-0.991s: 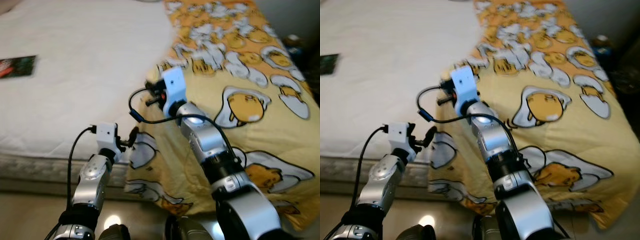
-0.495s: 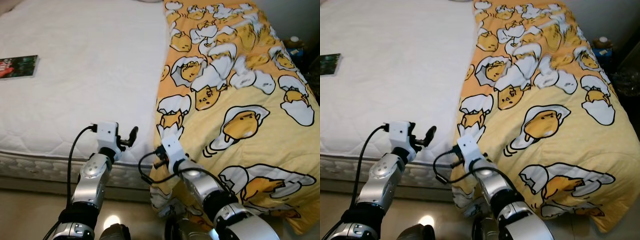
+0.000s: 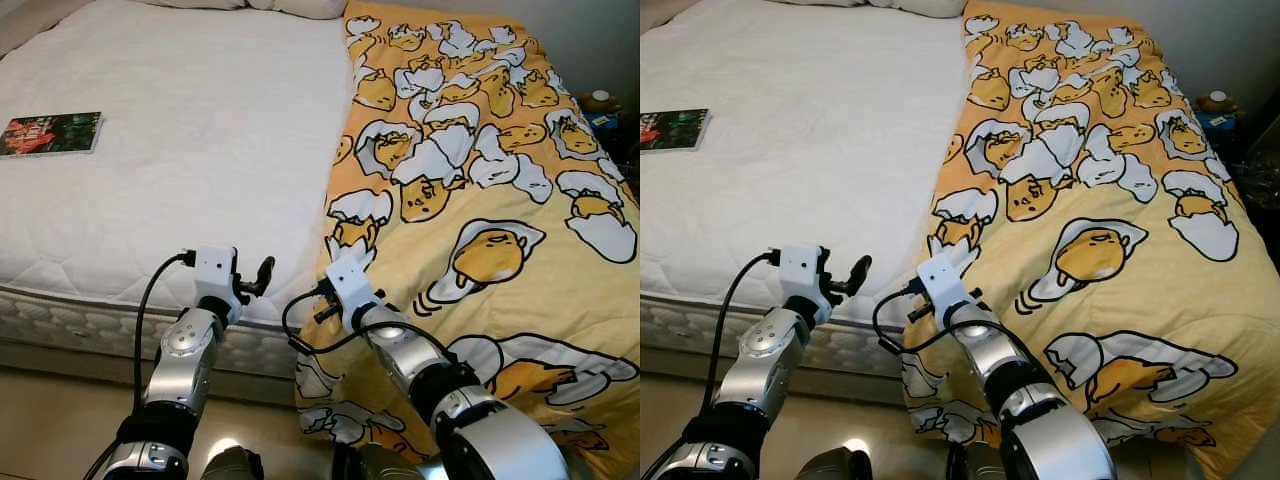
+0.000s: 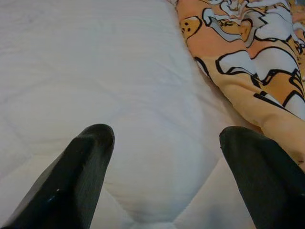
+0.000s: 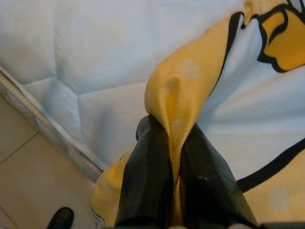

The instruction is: Clean up the room

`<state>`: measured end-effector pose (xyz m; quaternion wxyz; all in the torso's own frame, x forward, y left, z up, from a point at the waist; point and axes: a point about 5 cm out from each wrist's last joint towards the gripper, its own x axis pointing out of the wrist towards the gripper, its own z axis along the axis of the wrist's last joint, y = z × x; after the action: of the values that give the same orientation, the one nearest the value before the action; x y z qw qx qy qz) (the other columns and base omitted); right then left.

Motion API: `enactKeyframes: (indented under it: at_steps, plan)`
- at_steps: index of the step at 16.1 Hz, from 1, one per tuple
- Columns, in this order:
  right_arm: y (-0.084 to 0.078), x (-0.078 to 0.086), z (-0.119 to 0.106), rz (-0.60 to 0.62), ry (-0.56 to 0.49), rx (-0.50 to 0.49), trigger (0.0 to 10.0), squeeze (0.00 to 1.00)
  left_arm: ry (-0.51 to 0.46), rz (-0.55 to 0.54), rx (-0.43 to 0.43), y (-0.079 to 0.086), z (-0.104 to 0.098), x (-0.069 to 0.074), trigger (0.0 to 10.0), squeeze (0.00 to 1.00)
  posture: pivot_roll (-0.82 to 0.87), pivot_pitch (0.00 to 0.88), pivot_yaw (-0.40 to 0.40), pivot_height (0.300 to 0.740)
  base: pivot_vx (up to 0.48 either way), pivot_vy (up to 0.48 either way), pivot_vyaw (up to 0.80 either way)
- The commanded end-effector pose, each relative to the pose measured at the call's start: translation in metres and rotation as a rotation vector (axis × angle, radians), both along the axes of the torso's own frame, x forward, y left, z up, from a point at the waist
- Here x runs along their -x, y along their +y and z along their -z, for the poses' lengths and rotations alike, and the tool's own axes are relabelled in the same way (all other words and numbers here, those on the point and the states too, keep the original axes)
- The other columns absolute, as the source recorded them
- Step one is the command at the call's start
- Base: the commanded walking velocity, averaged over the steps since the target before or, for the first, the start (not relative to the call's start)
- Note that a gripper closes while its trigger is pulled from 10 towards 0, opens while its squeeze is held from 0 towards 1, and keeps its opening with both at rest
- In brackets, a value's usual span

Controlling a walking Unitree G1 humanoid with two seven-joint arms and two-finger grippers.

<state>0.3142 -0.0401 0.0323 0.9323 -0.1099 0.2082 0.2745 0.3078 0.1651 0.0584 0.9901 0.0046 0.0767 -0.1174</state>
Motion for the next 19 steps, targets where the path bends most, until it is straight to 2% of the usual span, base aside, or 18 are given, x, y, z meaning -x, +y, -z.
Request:
enactKeyframes:
  at_steps: [1,2,3,4,5,6,9,11,13,14,15,16,17,18,19]
  plan:
    - [-0.001,-0.004,-0.002,0.052,0.039,-0.046,10.0,0.00,0.003,0.019,-0.046,-0.004,0.001,-0.001,10.0,0.00,0.01,0.080,-0.054,0.740,0.000,0.000,0.00]
    - [-0.006,-0.008,-0.005,0.120,0.054,-0.098,10.0,0.10,-0.006,0.031,-0.082,-0.006,0.001,0.000,10.0,0.00,0.01,0.078,-0.053,0.740,0.000,0.000,0.00]
    - [-0.009,-0.011,-0.009,0.150,0.039,-0.128,10.0,1.00,-0.014,0.038,-0.094,-0.007,0.001,0.000,10.0,0.00,0.01,0.077,-0.053,0.740,0.000,0.000,0.00]
    - [-0.013,-0.018,-0.018,0.178,-0.024,-0.132,10.0,1.00,-0.022,0.048,-0.101,-0.009,0.000,0.000,10.0,0.00,0.02,0.072,-0.052,0.740,0.000,0.000,0.00]
    - [-0.016,-0.027,-0.032,0.192,-0.149,-0.094,10.0,1.00,-0.023,0.058,-0.111,-0.010,0.000,0.001,10.0,0.00,0.01,0.068,-0.051,0.740,0.000,0.000,0.00]
    - [-0.018,-0.031,-0.042,0.200,-0.231,-0.076,10.0,1.00,-0.017,0.065,-0.106,-0.011,0.001,0.001,10.0,0.00,0.01,0.065,-0.051,0.740,0.000,0.000,0.00]
    - [-0.019,-0.029,-0.053,0.164,-0.401,-0.009,10.0,1.00,-0.005,0.056,-0.113,-0.010,0.003,0.000,10.0,0.00,0.01,0.053,-0.049,0.740,0.000,0.000,0.00]
    - [-0.021,-0.026,-0.056,0.169,-0.439,-0.033,10.0,1.00,0.006,0.050,-0.118,-0.009,0.004,-0.001,10.0,0.00,0.00,0.046,-0.045,0.740,0.000,0.000,0.00]
    - [-0.025,-0.027,-0.061,0.215,-0.426,-0.126,10.0,1.00,0.015,0.071,-0.100,-0.011,0.004,-0.001,10.0,0.00,0.00,0.045,-0.047,0.740,0.000,0.000,0.00]
    - [-0.034,-0.024,-0.066,0.228,-0.450,-0.176,10.0,1.00,0.017,0.101,-0.080,-0.013,0.004,0.001,10.0,0.00,-0.01,0.048,-0.046,0.740,0.000,0.000,0.00]
    - [-0.044,-0.017,-0.067,0.231,-0.476,-0.181,10.0,1.00,0.022,0.128,-0.074,-0.013,0.006,0.004,10.0,0.00,-0.01,0.049,-0.046,0.740,0.000,0.000,0.00]
    - [-0.059,-0.007,-0.064,0.245,-0.508,-0.152,10.0,1.00,0.045,0.152,-0.040,-0.011,0.010,0.007,10.0,0.00,-0.01,0.058,-0.050,0.740,0.000,0.000,0.00]
    - [-0.081,0.011,-0.058,0.281,-0.554,-0.079,10.0,1.00,0.077,0.187,0.027,-0.010,0.014,0.012,10.0,0.00,-0.01,0.058,-0.050,0.740,0.000,0.000,0.00]
    - [-0.094,0.024,-0.054,0.298,-0.593,-0.023,10.0,0.96,0.088,0.212,0.073,-0.010,0.014,0.015,10.0,0.00,-0.03,0.064,-0.052,0.740,0.000,0.000,0.00]
    - [-0.105,0.038,-0.049,0.311,-0.620,0.038,10.0,0.00,0.101,0.241,0.120,-0.012,0.015,0.019,10.0,0.00,-0.04,0.070,-0.050,0.740,0.000,0.000,0.00]
